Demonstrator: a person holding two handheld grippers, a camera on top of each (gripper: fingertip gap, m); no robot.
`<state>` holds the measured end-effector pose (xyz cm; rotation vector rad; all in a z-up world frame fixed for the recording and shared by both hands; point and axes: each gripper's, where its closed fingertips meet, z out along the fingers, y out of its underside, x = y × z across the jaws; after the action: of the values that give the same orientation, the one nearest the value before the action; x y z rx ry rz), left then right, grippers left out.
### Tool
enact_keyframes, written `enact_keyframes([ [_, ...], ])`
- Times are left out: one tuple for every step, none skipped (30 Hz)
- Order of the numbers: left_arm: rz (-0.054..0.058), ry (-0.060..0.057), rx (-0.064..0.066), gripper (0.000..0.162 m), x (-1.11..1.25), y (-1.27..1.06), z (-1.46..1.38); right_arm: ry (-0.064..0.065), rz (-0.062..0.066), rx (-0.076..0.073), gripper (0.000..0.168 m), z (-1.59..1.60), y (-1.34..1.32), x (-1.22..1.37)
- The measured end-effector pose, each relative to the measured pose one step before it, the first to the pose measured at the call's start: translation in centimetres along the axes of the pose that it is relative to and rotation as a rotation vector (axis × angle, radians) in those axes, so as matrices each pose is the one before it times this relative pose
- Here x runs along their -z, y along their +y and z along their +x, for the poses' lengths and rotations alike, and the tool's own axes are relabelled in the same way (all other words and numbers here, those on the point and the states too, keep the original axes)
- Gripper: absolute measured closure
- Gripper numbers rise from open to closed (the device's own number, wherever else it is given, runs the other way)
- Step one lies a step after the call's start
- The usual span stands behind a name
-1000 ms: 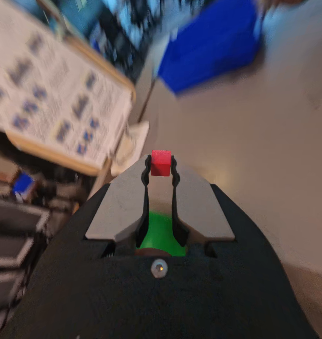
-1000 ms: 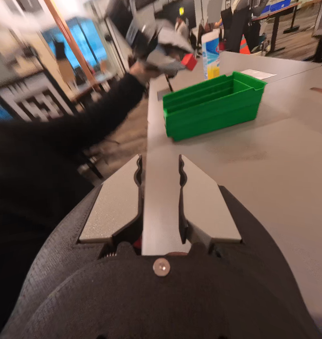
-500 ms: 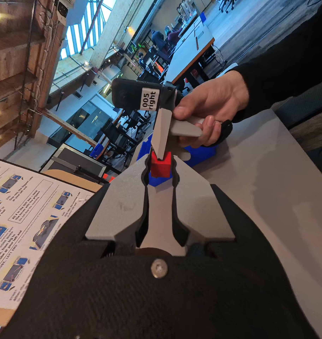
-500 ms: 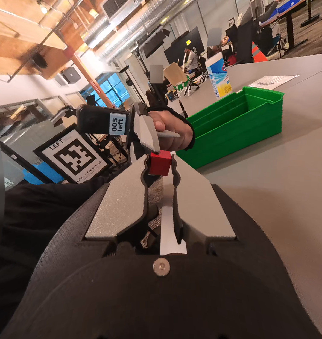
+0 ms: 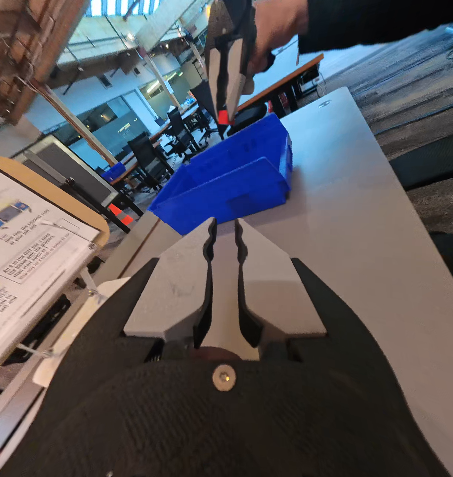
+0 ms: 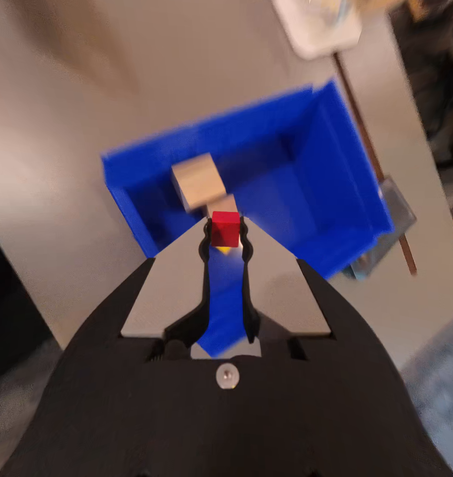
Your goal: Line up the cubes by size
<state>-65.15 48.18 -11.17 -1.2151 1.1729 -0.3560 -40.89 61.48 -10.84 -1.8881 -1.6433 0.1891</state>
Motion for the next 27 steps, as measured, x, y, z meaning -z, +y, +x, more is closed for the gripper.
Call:
enact_keyframes([
  [-0.0043, 0.0053, 0.0210, 0.151, -0.304, 0.633, 0.125, 0.0083, -0.1018, 0.0230, 0.149, 0.426, 2.385, -0.723],
  [-0.0050, 0.0075, 0.0227, 0.152, -0.304, 0.561, 0.107, -0.0034, -0.0951, 0.0120, 0.149, 0.189, 1.987, -0.972],
  [-0.0081, 0.0075, 0.0167, 0.152, -0.289, 0.494, 0.099, -0.0140, -0.0646, 0.0145, 0.149, -0.042, 1.314, -1.035],
  [-0.0091, 0.0097, 0.0065, 0.152, -0.245, 0.340, 0.184, -0.0128, -0.0483, 0.0154, 0.149, -0.040, 0.930, -0.997],
  [-0.0085, 0.0102, -0.0026, 0.152, -0.220, 0.212, 0.256, -0.0098, -0.0464, 0.0119, 0.149, 0.054, 0.757, -0.935],
  [-0.0100, 0.0061, -0.0087, 0.152, -0.197, 0.170, 0.207, -0.0049, -0.0398, 0.0157, 0.149, 0.141, 0.555, -0.835],
  [-0.0093, 0.0037, -0.0090, 0.152, -0.180, 0.199, 0.184, -0.0040, -0.0228, 0.0216, 0.149, 0.123, 0.272, -0.696],
  [-0.0066, 0.0058, -0.0023, 0.152, -0.169, 0.233, 0.196, -0.0047, -0.0154, 0.0148, 0.149, 0.148, 0.105, -0.578],
  [-0.0083, 0.0083, 0.0051, 0.152, -0.162, 0.326, 0.188, -0.0077, -0.0170, 0.0062, 0.148, 0.151, 0.070, -0.463],
  [-0.0115, 0.0061, 0.0067, 0.152, -0.152, 0.399, 0.122, -0.0085, -0.0044, 0.0065, 0.148, 0.079, -0.185, -0.338],
  [-0.0102, 0.0071, 0.0037, 0.152, -0.110, 0.358, 0.157, -0.0103, -0.0011, 0.0092, 0.148, -0.008, -0.263, -0.245],
  [-0.0074, 0.0087, 0.0007, 0.152, -0.063, 0.274, 0.185, -0.0103, -0.0094, 0.0110, 0.149, -0.039, -0.131, -0.222],
  [-0.0036, 0.0031, -0.0013, 0.152, -0.029, 0.166, 0.119, -0.0040, -0.0195, 0.0108, 0.148, 0.070, 0.072, -0.249],
  [-0.0008, -0.0007, -0.0017, 0.152, 0.011, 0.066, 0.055, -0.0007, -0.0196, 0.0107, 0.148, 0.112, 0.136, -0.239],
  [0.0005, 0.0021, 0.0009, 0.153, 0.038, 0.027, 0.059, -0.0042, -0.0152, 0.0053, 0.148, 0.084, 0.146, -0.208],
  [0.0013, 0.0019, 0.0047, 0.153, 0.056, 0.023, 0.035, -0.0059, -0.0138, -0.0057, 0.148, 0.113, 0.148, -0.197],
  [0.0018, 0.0001, 0.0049, 0.153, 0.062, 0.021, -0.017, -0.0130, -0.0048, -0.0070, 0.148, -0.002, -0.001, -0.163],
  [0.0019, 0.0009, 0.0008, 0.153, 0.076, 0.026, 0.008, -0.0141, 0.0033, 0.0029, 0.148, -0.121, -0.119, -0.126],
  [0.0028, 0.0007, -0.0021, 0.153, 0.095, 0.000, 0.000, 0.0008, 0.0021, 0.0153, 0.148, 0.007, -0.107, -0.093],
  [0.0039, -0.0015, -0.0005, 0.153, 0.090, -0.025, -0.022, 0.0016, 0.0042, 0.0214, 0.149, 0.009, -0.128, -0.067],
  [0.0028, -0.0010, 0.0028, 0.153, 0.069, -0.017, -0.040, -0.0037, 0.0089, 0.0147, 0.149, -0.008, -0.195, -0.049],
  [0.0014, 0.0016, 0.0035, 0.153, 0.049, -0.007, 0.005, -0.0123, 0.0032, 0.0073, 0.148, -0.048, -0.093, -0.068],
  [0.0010, 0.0012, 0.0014, 0.153, 0.029, -0.007, 0.008, -0.0152, 0.0042, 0.0136, 0.148, -0.100, -0.057, -0.093],
  [0.0009, -0.0010, -0.0007, 0.153, 0.026, 0.002, -0.009, -0.0103, 0.0057, 0.0232, 0.149, -0.091, -0.033, -0.122],
  [-0.0015, -0.0002, -0.0013, 0.153, 0.022, 0.031, -0.003, -0.0081, 0.0041, 0.0250, 0.148, -0.077, 0.026, -0.157],
  [-0.0014, -0.0007, -0.0011, 0.153, 0.028, 0.018, -0.005, -0.0121, 0.0014, 0.0186, 0.148, -0.106, 0.079, -0.180],
  [0.0012, -0.0014, -0.0020, 0.153, 0.039, -0.011, 0.001, -0.0133, 0.0012, 0.0100, 0.148, -0.087, 0.103, -0.203],
])
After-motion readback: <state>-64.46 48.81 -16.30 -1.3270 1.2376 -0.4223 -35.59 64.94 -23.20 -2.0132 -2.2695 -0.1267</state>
